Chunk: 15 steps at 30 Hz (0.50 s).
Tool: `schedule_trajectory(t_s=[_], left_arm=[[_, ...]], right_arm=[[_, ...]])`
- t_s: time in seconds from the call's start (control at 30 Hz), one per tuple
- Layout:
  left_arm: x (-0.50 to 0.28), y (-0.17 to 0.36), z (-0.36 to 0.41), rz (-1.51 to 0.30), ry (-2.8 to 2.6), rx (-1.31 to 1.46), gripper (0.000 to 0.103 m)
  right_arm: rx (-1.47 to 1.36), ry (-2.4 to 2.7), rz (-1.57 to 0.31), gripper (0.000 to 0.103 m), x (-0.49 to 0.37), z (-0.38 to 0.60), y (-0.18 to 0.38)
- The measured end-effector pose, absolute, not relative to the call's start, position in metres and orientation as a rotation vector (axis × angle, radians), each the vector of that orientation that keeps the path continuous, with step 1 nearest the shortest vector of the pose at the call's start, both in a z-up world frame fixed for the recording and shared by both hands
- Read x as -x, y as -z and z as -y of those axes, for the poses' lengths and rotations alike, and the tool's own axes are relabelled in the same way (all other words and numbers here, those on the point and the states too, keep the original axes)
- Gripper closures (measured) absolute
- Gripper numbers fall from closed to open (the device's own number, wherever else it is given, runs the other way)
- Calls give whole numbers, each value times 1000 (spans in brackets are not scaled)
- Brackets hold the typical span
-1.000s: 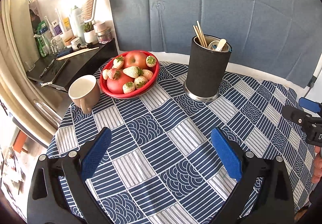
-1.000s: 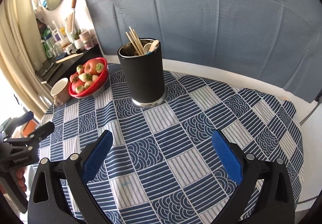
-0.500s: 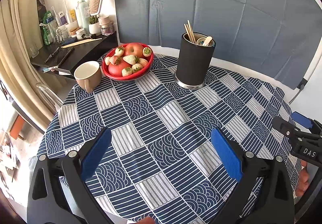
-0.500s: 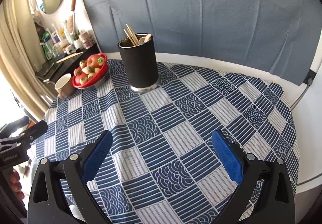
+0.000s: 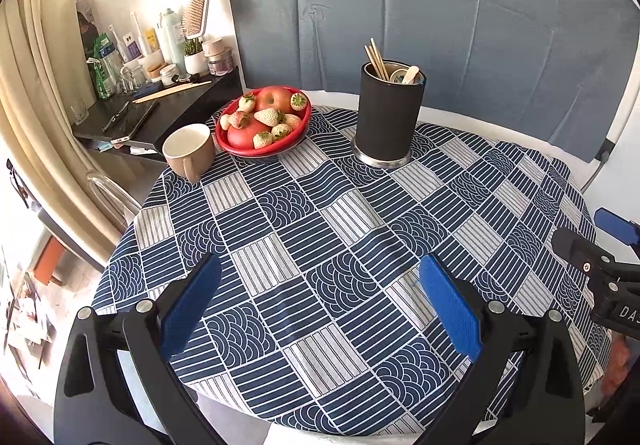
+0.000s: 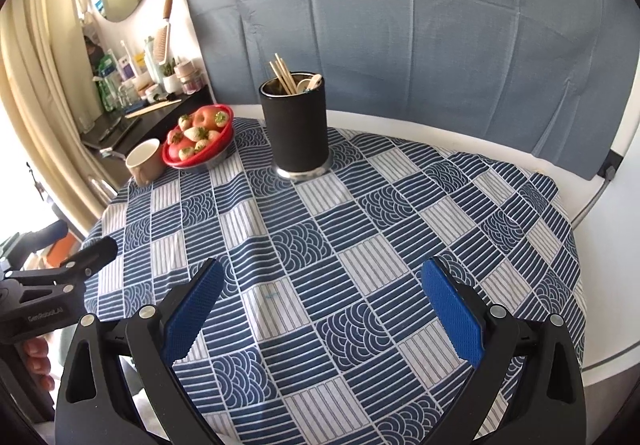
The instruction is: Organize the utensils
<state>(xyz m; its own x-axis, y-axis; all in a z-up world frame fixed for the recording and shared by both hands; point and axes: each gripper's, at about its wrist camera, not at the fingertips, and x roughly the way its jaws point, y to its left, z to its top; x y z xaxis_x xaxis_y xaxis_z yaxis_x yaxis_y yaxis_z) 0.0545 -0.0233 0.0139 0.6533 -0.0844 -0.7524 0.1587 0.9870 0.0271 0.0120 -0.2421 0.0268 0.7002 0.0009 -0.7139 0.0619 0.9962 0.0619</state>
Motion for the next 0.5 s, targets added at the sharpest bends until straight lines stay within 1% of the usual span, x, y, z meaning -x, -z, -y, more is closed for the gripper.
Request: schedule_trajectory(t_s=[0.5], left_arm=[[-51,-16,17,-827,151,-79,6]], right_arm=[[-70,27,-785,8,-9,233,-27]])
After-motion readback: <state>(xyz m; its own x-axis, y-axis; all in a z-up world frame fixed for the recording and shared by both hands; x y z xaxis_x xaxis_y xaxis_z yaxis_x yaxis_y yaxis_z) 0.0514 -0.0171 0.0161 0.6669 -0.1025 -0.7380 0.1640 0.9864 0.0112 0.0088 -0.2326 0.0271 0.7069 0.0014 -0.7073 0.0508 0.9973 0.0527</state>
